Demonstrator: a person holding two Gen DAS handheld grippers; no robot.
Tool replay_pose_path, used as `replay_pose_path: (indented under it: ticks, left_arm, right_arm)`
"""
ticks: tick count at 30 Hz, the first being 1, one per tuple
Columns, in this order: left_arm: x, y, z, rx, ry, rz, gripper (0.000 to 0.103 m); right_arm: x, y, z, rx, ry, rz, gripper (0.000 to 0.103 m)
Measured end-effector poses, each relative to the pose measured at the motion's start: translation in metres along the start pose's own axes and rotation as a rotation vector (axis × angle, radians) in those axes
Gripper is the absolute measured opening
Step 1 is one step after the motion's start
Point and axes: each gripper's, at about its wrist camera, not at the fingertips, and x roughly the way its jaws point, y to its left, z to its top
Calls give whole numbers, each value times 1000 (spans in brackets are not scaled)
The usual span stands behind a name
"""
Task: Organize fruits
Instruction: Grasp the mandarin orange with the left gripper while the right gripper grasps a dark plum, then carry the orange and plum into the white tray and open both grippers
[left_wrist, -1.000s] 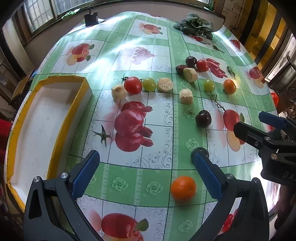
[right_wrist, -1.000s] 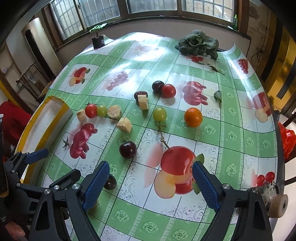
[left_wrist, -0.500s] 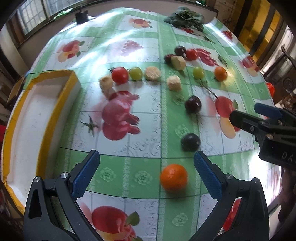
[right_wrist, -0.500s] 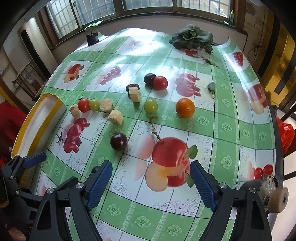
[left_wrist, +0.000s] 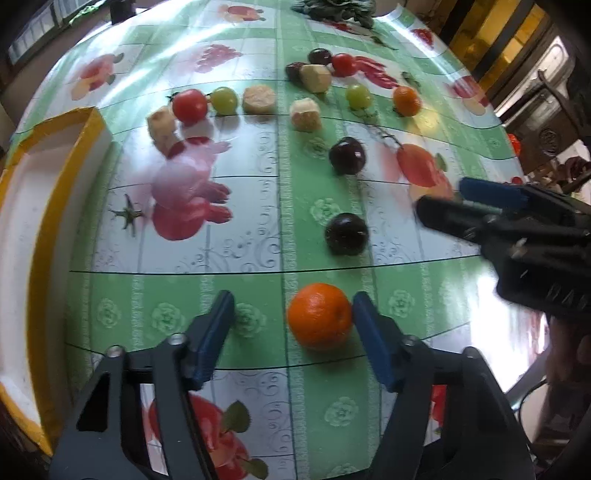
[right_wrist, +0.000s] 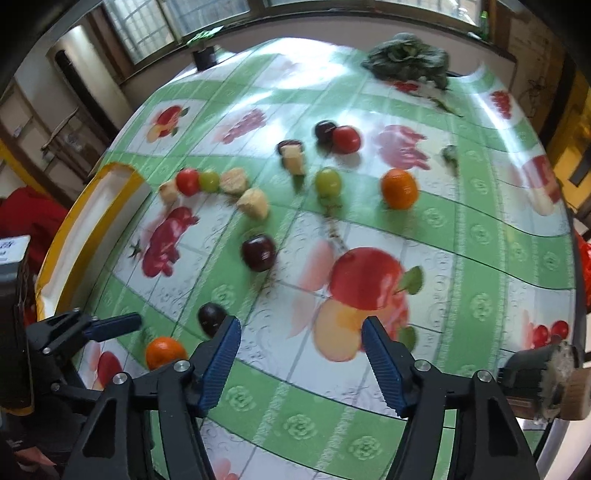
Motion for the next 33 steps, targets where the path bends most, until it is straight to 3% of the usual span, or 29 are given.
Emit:
replay_pose_path:
  ticks: [3,7,12,18,28,33]
  left_arm:
    - [-5,-4,0,34,-7,-40,34]
    - [-5,-3,0,54,2,-56,34]
    - [-8,10,-6,51,17,-65,34]
    - [-12,26,-9,9,25,-86,33]
    - [-42,56,11,-44,-60,-46,33]
    - [-63,93,29,-99,-127,14,33]
  right_arm:
    - [4,11,-1,-35,11,37,66]
    - [12,27,1,-73,29,76,65]
    - [30,41,2,-106,79,101,54]
    - [44,55,1,-173,106,78,22]
    - [33,84,26,-215,70,66,21]
    - [24,108,48,-249,24,71,21]
